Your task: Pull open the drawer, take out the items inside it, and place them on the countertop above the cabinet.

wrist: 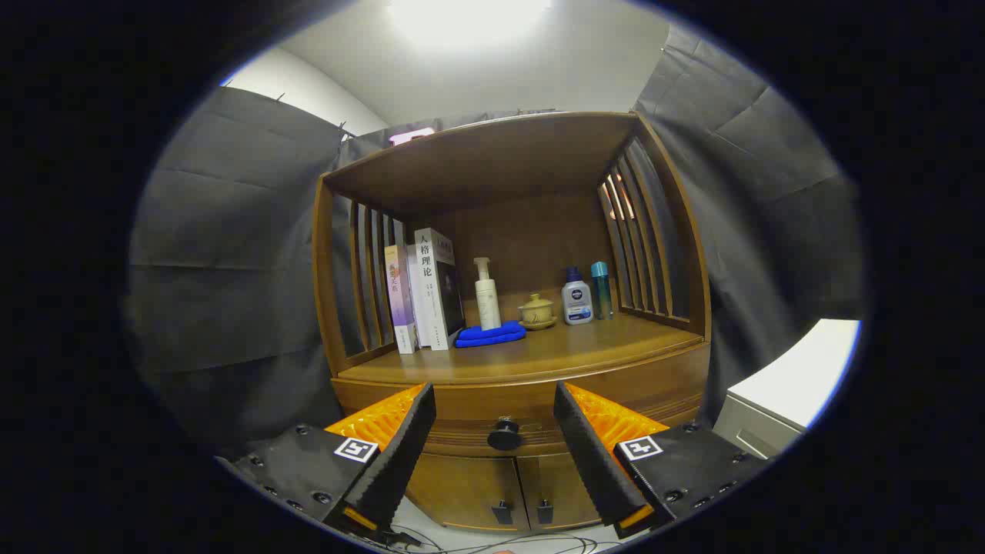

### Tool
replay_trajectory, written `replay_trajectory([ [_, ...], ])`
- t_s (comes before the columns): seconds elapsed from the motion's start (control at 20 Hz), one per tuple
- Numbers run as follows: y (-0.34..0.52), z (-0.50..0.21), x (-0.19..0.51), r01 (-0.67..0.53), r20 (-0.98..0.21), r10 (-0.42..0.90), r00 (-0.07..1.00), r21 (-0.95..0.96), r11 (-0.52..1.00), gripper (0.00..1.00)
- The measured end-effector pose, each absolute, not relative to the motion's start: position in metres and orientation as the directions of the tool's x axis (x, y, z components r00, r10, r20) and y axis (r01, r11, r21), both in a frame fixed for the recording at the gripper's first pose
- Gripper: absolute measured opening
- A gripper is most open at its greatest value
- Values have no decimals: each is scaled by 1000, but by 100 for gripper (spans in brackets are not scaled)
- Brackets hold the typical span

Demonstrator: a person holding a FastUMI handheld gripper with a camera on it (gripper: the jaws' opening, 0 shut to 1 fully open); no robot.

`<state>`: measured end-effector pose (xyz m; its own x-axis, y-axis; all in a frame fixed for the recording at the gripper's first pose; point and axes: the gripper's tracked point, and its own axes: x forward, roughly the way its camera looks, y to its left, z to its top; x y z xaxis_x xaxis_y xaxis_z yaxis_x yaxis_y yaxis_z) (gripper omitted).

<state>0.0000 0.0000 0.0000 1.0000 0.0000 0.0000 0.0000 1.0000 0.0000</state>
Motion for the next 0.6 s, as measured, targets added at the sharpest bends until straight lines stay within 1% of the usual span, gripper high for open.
replay_trajectory([
  [0.1, -2, 3, 0, 9, 16, -9, 1000, 1, 1000, 97],
  [0.6, 2, -6, 4, -5, 4, 5, 1000, -19, 1000, 98],
])
